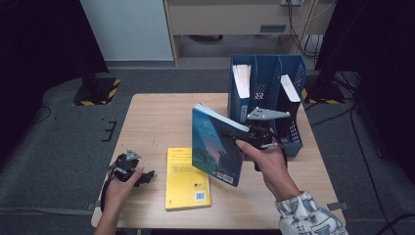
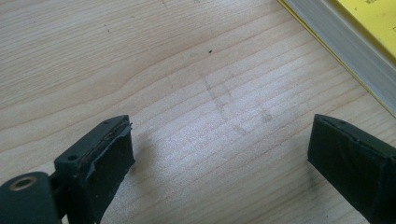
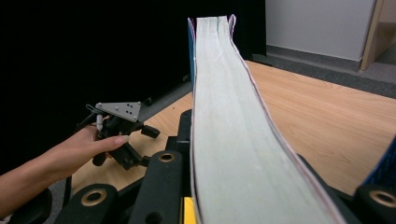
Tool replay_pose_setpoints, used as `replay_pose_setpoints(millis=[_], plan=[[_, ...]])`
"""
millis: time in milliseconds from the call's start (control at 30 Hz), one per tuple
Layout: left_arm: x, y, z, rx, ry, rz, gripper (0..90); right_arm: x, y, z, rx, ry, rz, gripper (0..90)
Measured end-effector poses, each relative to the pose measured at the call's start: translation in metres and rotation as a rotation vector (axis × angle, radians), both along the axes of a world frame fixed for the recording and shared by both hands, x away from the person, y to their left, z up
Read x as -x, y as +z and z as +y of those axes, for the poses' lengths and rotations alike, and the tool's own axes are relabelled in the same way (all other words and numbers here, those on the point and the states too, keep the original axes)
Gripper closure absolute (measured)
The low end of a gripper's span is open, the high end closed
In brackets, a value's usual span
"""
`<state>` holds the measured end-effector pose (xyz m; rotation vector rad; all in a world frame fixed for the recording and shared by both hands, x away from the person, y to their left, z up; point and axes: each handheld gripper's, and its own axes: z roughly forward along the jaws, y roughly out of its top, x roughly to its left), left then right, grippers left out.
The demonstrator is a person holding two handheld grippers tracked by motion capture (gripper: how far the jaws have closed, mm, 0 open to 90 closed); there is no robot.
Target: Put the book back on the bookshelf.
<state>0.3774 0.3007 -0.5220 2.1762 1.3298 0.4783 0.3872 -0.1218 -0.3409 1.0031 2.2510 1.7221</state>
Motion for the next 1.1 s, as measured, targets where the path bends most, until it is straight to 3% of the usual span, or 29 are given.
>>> replay_pose_setpoints(millis=[733,1100], plan=[[0.001,-0.004,0.001,0.014,0.010,0.006,4.7,0.016,0.001,-0.059,-0.021,-0.098,0.014,73.6],[0.002,-0.006,0.001,0.019,0.016,-0.007,3.0,0.025,0.012,-0.090,-0.033,-0.155,0.010,73.6]])
